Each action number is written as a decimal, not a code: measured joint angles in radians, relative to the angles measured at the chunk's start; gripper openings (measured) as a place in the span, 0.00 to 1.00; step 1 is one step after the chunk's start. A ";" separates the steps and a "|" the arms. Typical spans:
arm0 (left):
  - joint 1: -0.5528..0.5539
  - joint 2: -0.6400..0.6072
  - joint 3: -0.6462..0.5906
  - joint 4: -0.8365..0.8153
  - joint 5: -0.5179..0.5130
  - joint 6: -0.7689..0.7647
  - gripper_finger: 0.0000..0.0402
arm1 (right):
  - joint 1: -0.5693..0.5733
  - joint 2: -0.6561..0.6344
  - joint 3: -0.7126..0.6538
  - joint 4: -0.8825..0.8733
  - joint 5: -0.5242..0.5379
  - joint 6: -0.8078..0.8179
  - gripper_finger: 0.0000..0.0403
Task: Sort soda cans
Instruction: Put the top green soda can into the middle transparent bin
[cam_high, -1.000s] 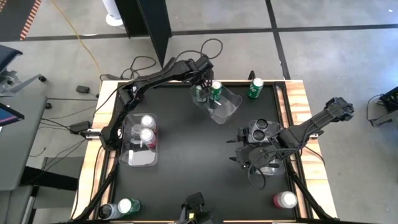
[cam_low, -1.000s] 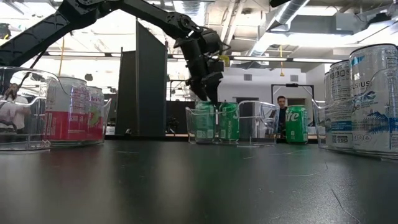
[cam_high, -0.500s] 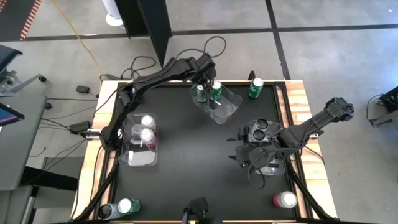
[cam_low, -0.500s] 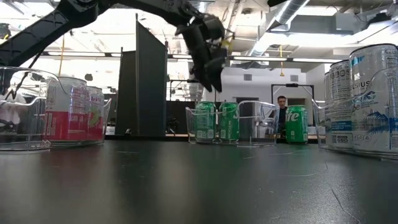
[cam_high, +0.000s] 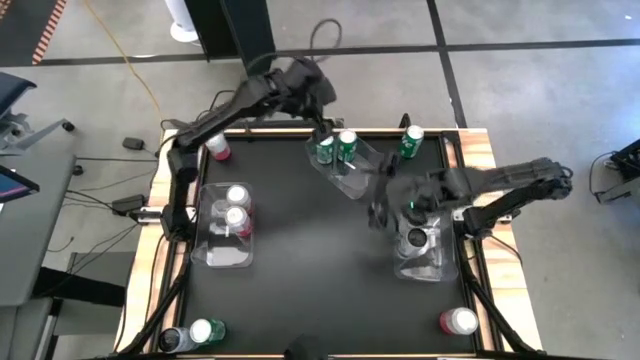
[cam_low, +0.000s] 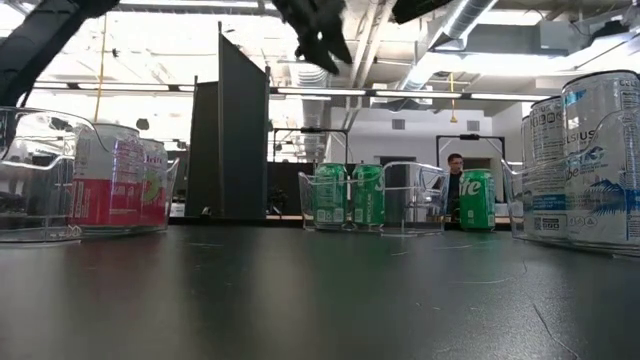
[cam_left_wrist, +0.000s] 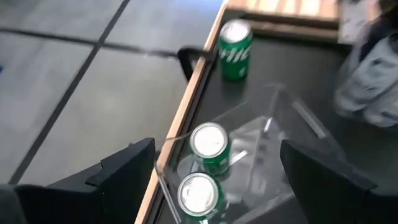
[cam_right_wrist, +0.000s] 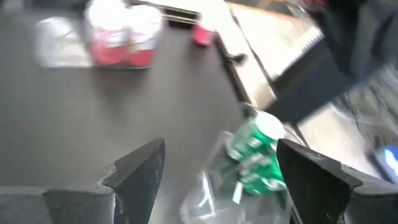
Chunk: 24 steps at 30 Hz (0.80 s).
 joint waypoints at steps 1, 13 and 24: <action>0.000 -0.017 0.000 0.001 0.013 0.002 0.85 | -0.038 0.000 0.020 -0.019 -0.002 0.017 0.82; 0.031 -0.211 -0.243 0.209 0.217 0.066 0.83 | -0.675 0.011 0.082 -0.219 -0.131 0.368 0.82; 0.079 -0.562 -1.063 0.969 0.309 -0.074 0.79 | -0.852 0.114 0.082 -0.326 -0.199 0.543 0.82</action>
